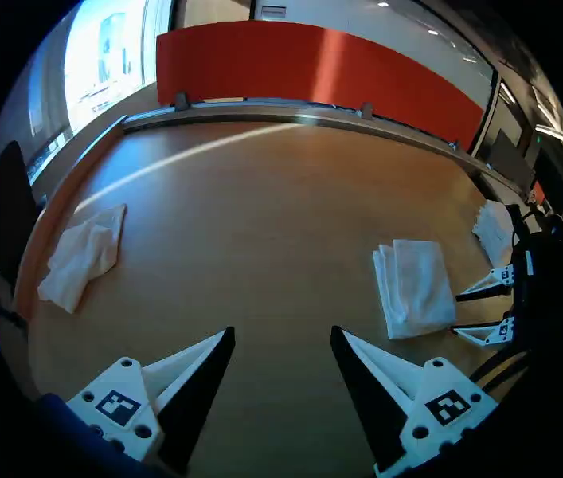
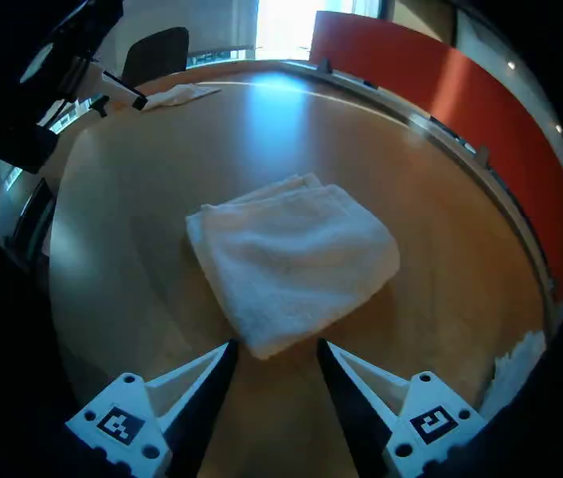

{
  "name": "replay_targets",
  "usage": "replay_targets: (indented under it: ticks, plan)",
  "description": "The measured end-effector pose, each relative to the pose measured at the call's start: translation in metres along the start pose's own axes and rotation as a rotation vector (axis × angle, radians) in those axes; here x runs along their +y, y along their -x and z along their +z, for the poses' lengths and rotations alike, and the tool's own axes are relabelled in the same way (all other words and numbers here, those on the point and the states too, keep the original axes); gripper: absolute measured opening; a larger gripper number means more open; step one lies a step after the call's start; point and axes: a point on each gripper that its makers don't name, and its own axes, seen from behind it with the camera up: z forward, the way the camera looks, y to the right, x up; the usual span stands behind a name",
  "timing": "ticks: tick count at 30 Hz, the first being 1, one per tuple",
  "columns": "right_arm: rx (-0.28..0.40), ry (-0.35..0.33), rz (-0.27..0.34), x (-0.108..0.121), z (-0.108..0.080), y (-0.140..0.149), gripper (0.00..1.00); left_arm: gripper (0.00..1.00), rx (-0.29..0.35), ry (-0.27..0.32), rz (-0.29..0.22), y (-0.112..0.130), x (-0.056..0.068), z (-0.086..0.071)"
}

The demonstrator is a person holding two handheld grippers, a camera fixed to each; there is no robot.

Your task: Fold towel

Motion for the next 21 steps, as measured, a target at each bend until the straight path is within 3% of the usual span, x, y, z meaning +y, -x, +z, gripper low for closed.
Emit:
replay_targets:
  ticks: [5, 11, 21]
  plan:
    - [-0.001, -0.002, 0.001, -0.002, 0.001, 0.001, 0.72, 0.89, -0.001, -0.006, -0.002, 0.002, -0.003, 0.000]
    - [-0.007, -0.008, 0.012, -0.005, 0.001, 0.003, 0.57, 0.89, 0.004, -0.012, -0.004, 0.002, -0.006, 0.000]
    - [-0.010, -0.011, 0.014, -0.007, 0.000, 0.005, 0.45, 0.89, 0.000, -0.030, -0.006, 0.011, -0.014, 0.001]
